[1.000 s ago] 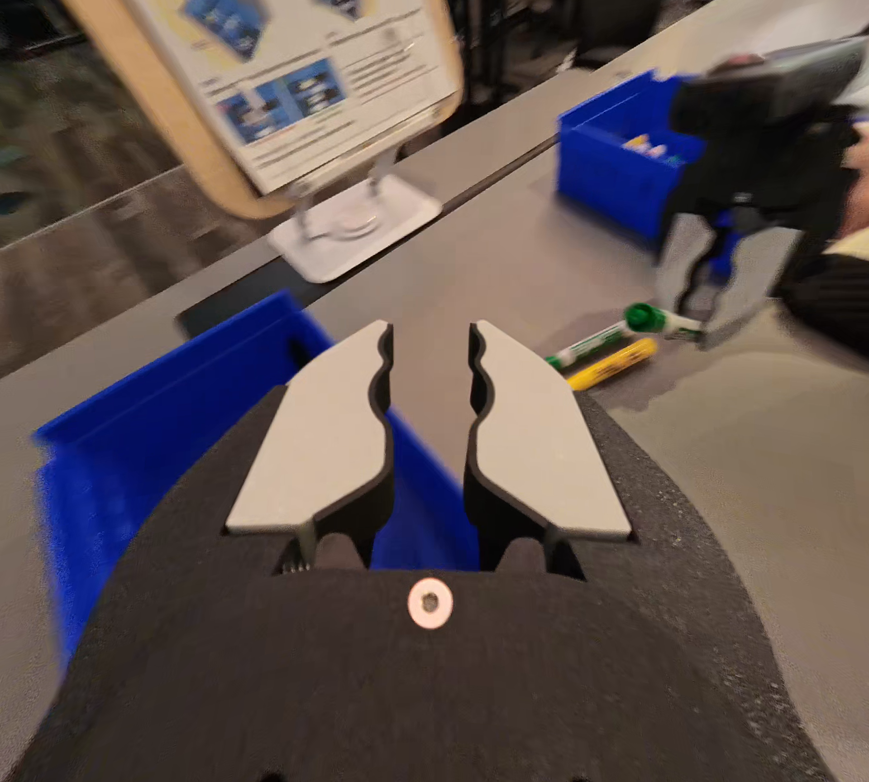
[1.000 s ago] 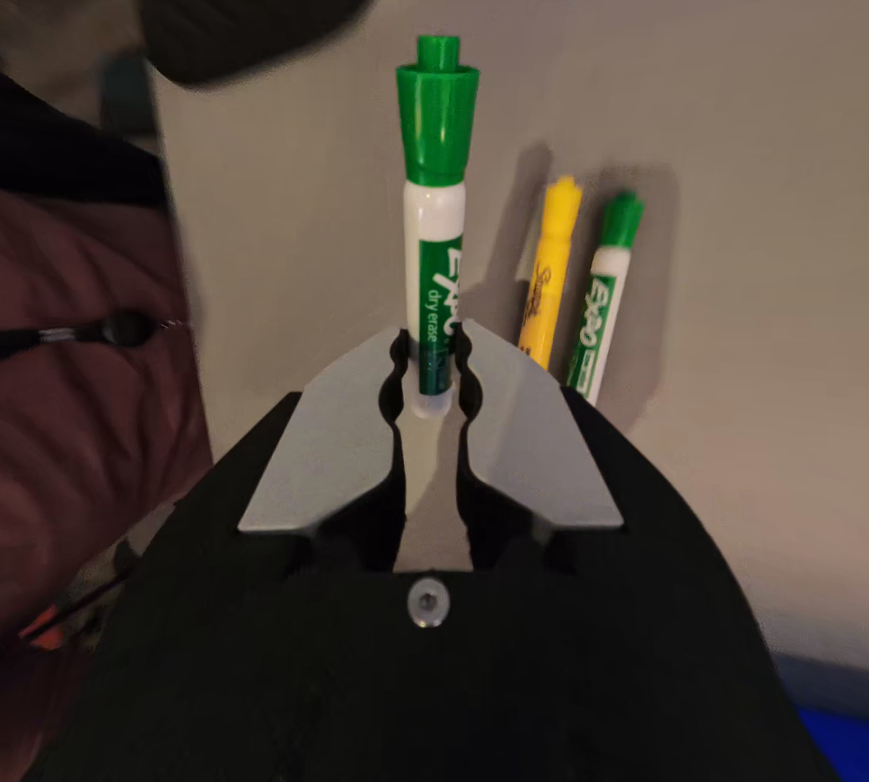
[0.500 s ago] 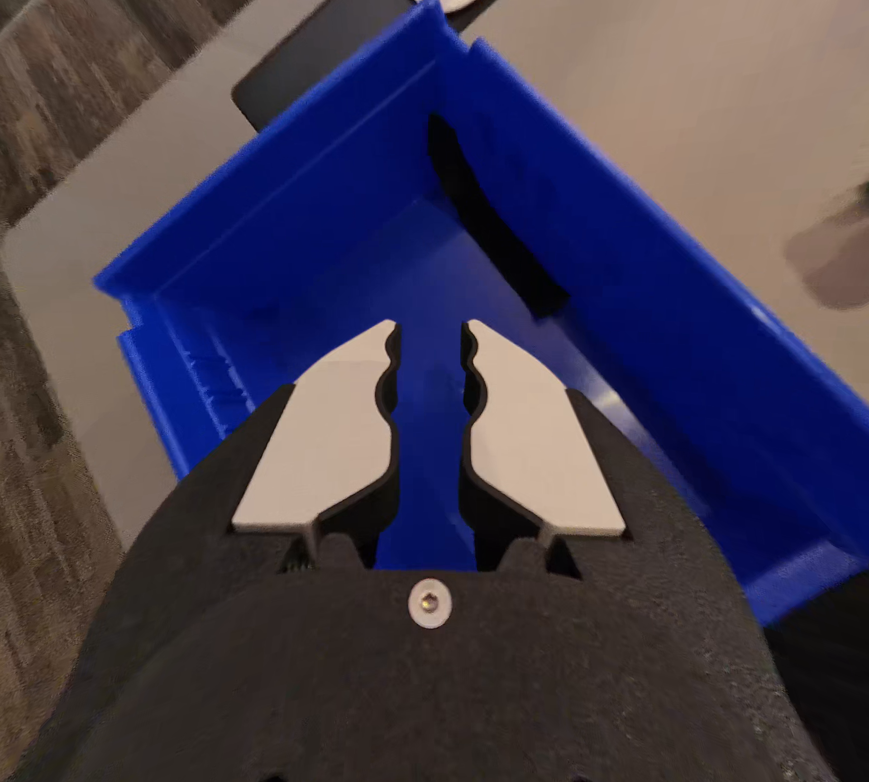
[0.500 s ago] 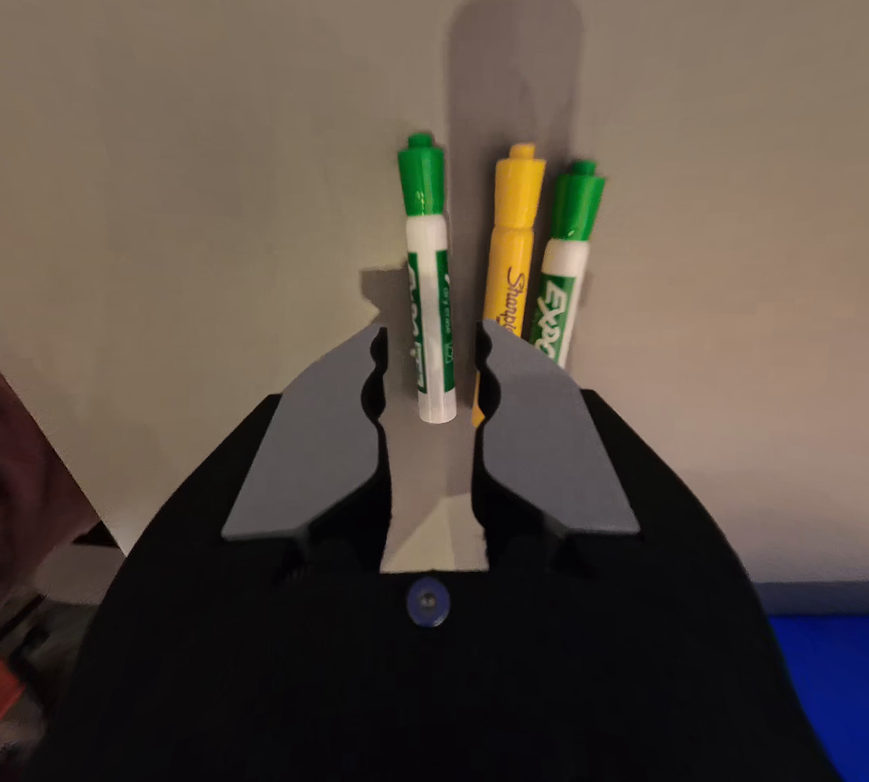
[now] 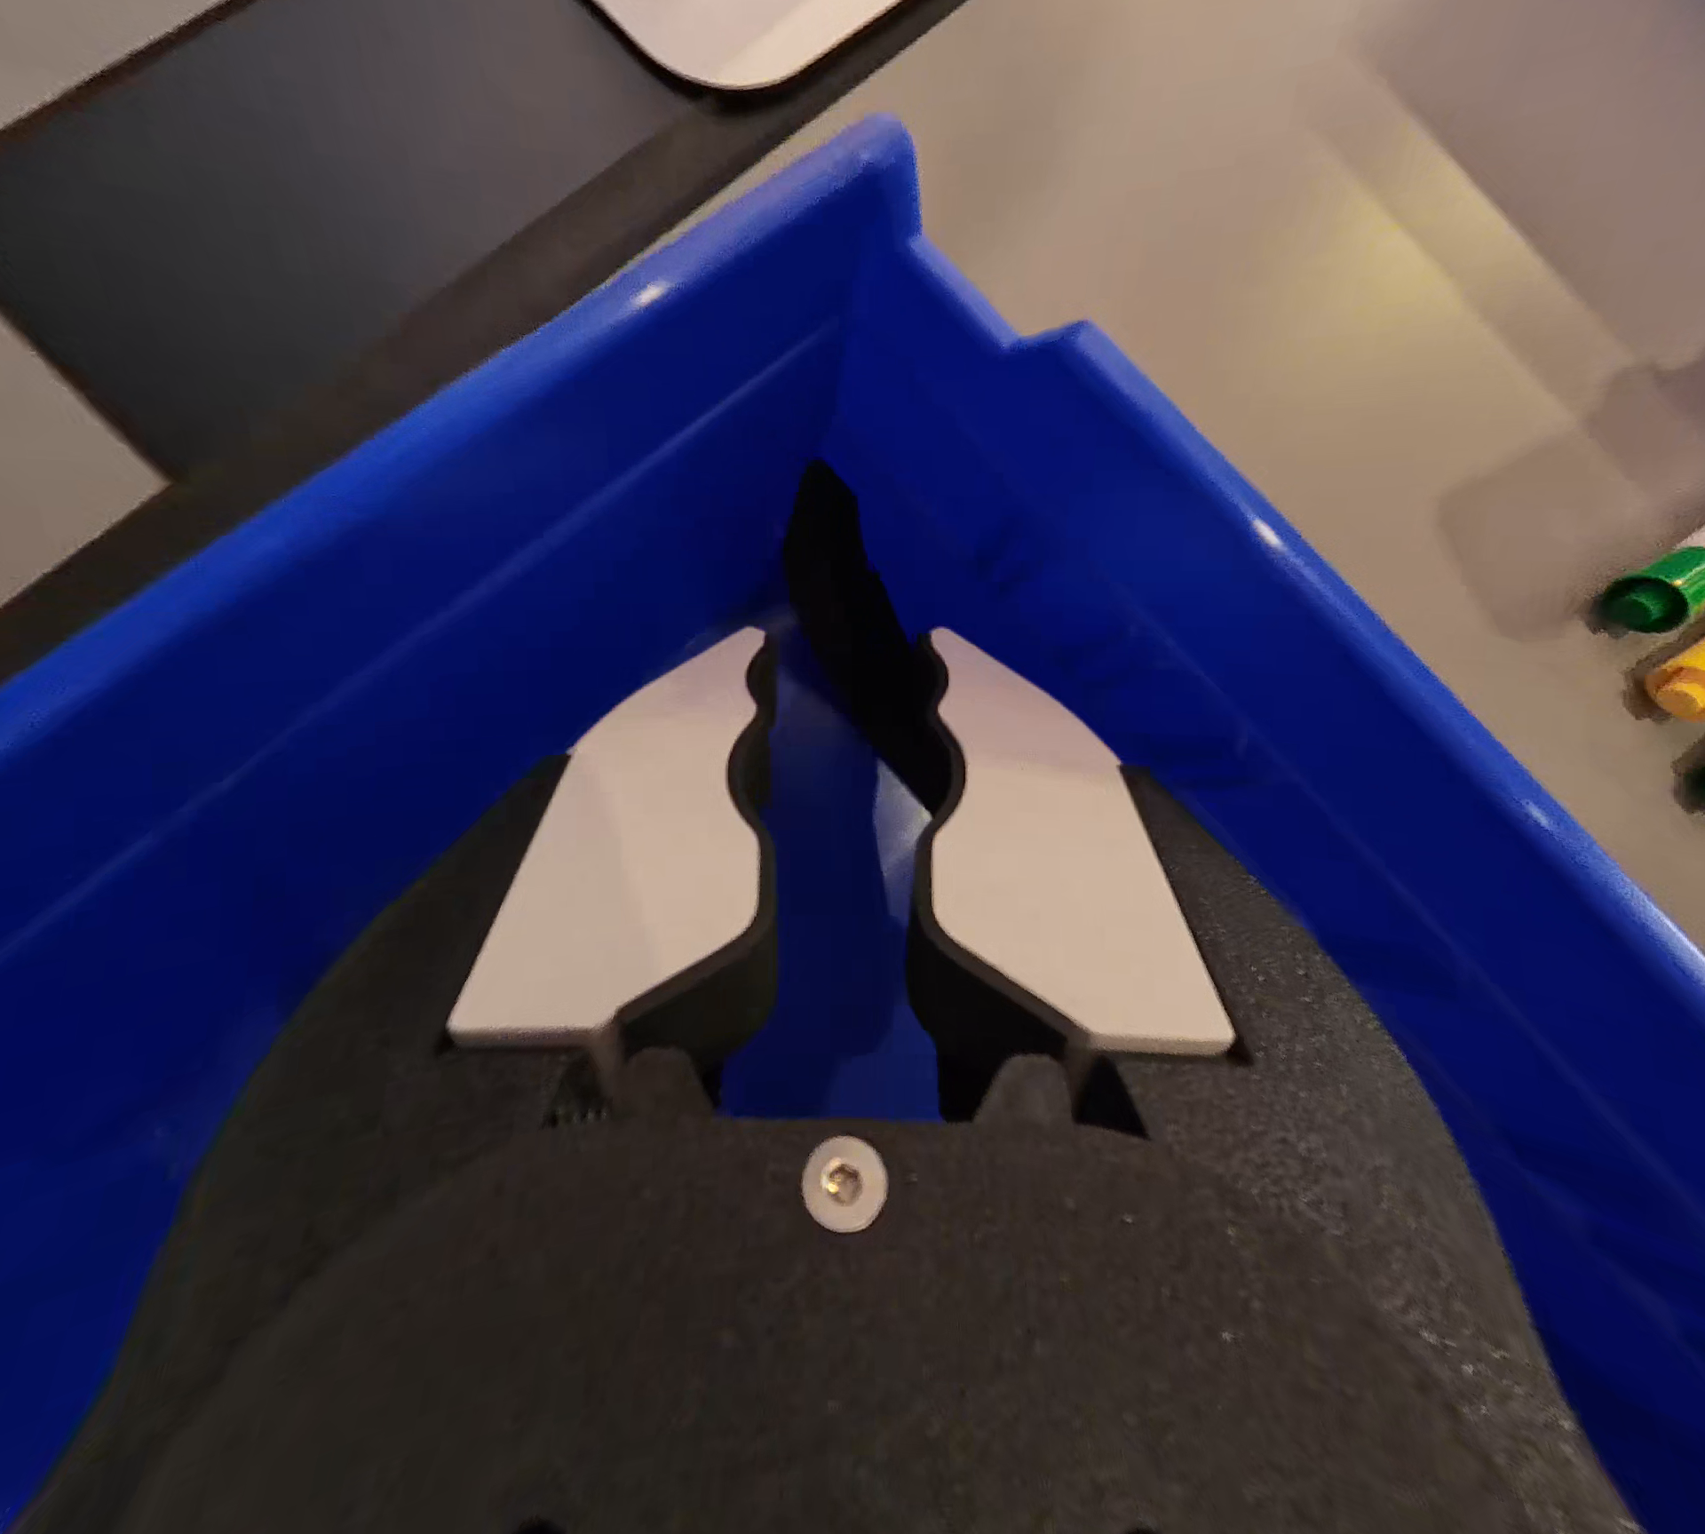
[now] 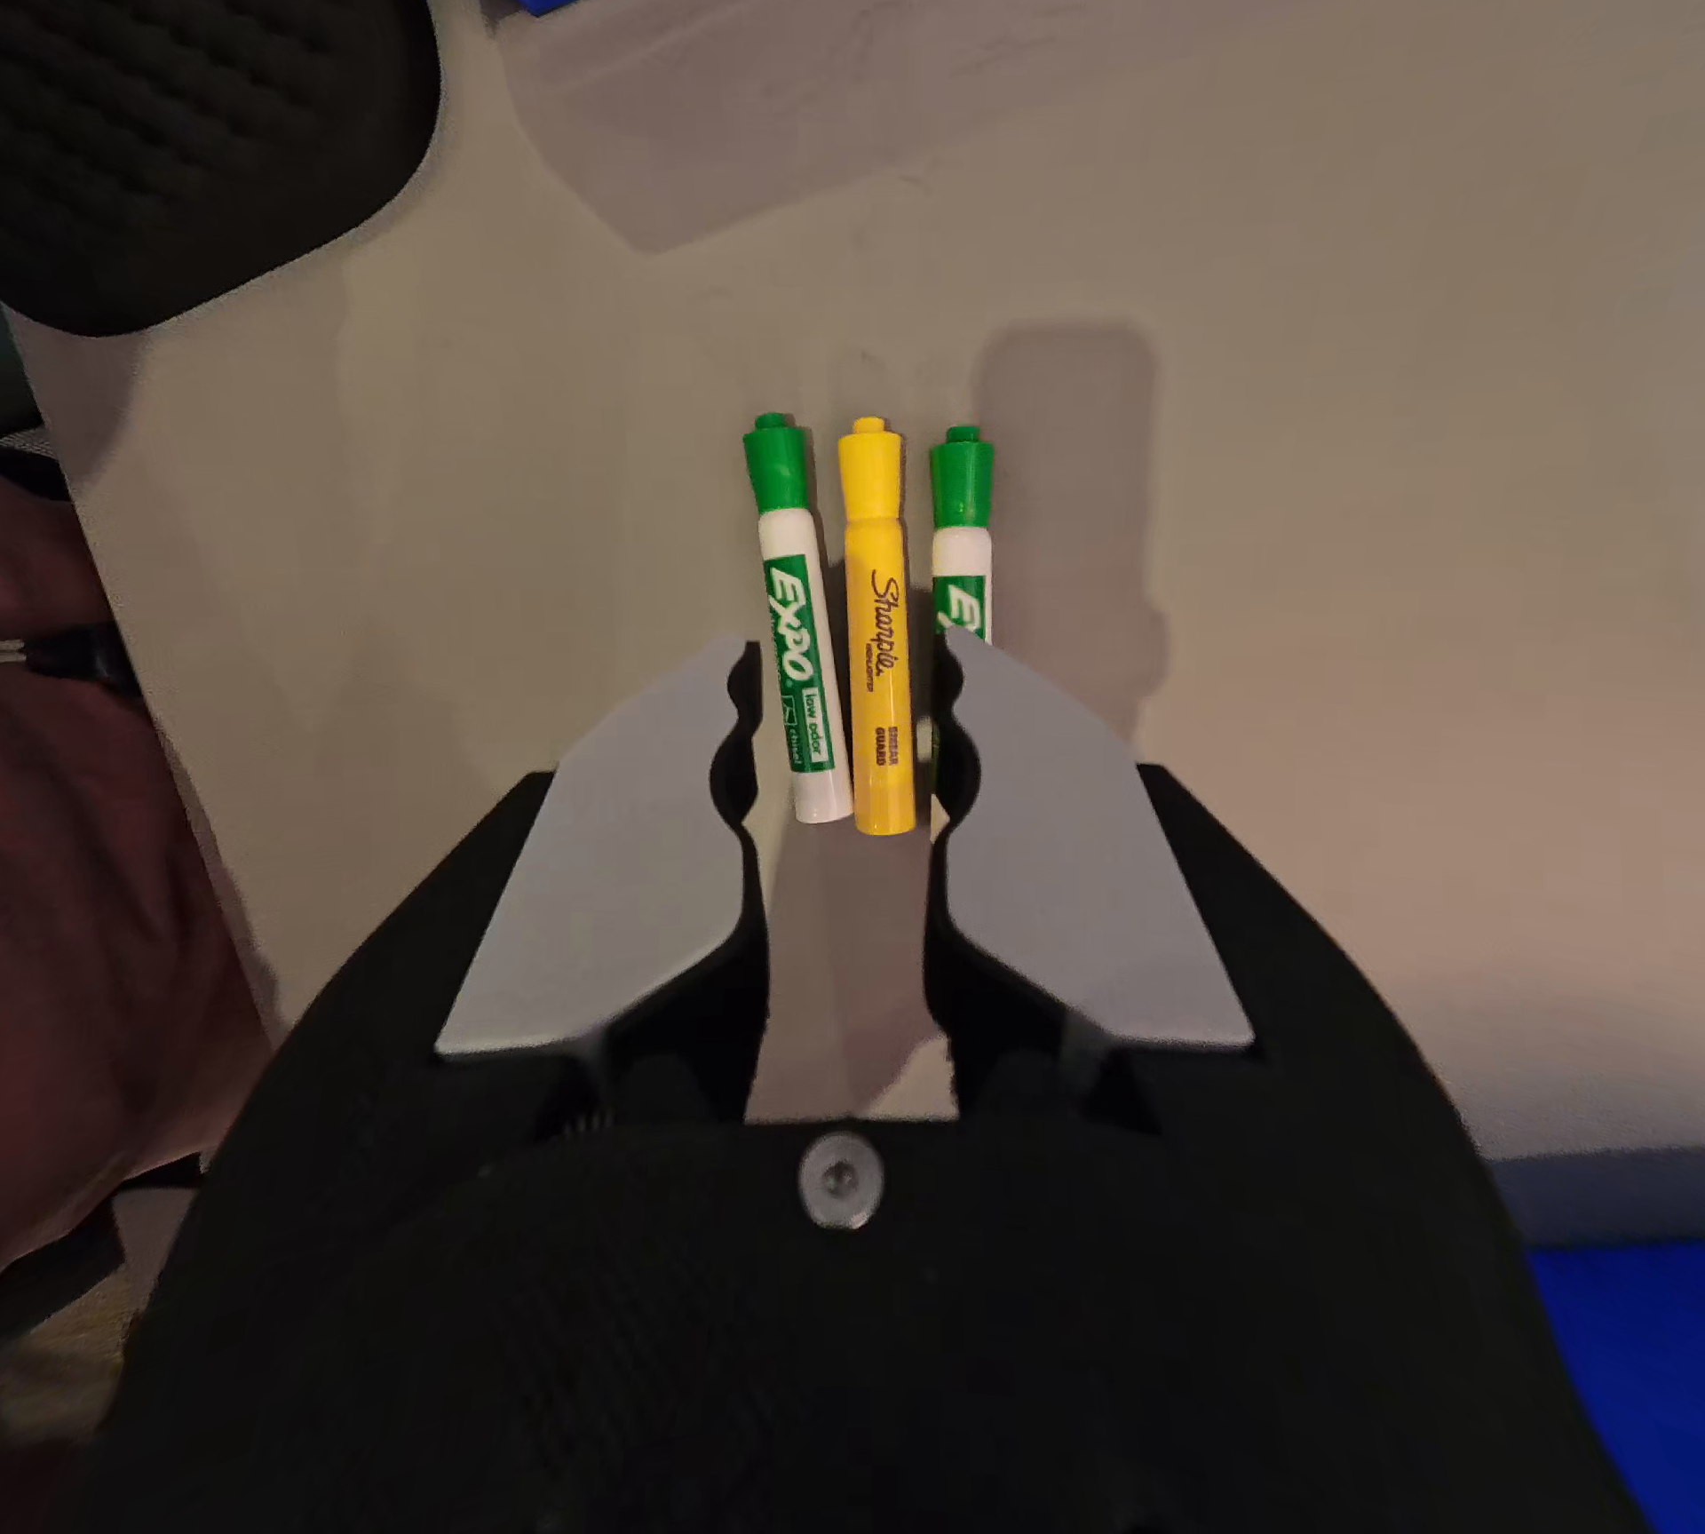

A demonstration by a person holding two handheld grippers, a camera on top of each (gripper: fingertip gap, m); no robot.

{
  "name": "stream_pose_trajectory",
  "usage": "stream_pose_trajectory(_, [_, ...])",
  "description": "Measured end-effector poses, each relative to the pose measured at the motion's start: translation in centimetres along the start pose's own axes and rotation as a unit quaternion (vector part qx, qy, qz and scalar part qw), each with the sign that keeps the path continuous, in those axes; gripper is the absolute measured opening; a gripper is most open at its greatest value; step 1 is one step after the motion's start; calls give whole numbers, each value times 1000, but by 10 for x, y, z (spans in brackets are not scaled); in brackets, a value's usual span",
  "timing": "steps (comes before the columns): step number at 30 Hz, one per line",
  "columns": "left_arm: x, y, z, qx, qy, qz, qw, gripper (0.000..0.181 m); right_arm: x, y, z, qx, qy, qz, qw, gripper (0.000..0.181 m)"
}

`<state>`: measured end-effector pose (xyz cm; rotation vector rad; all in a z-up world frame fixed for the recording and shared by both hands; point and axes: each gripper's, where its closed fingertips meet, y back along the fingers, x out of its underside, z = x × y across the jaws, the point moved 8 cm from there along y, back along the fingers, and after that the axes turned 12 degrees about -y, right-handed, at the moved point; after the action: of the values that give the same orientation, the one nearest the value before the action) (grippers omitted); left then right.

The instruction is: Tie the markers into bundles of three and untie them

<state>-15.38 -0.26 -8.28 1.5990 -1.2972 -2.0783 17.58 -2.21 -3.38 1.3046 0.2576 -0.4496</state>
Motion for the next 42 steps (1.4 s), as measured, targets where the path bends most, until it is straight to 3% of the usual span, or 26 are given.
stream_pose_trajectory(5, [4, -21, 4, 2, -9, 25, 1000, 24, 1, -2, -4, -3, 4, 4, 1000, 37])
stream_pose_trajectory(9, [7, -24, 4, -14, -26, 16, 999, 9, 4, 1, -9, -4, 1, 2, 1000, 37])
stream_pose_trajectory(13, [5, 4, -4, -52, -64, -19, 996, 3, 8, 8, -14, -4, -4, -10, 1000, 37])
stream_pose_trajectory(19, [-3, 57, -30, -125, -139, 7, 982, 3, 10, 17, -16, -5, -6, -27, 1000, 36])
stream_pose_trajectory(31, [-26, 107, -79, -179, -188, 13, 966, 3, 15, 31, -13, -1, 6, -51, 999, 36])
stream_pose_trajectory(36, [-61, 141, -131, -174, -235, -49, 955, 3, 19, 20, -17, -66, -13, -64, 996, 37])
stream_pose_trajectory(39, [-82, 151, -184, -120, -269, -116, 948, 2, 16, 17, -6, -121, 16, -94, 988, 44])
stream_pose_trajectory(42, [-96, 141, -227, -54, -288, -165, 942, 2, 5, 21, 5, -191, 21, -147, 970, 55])
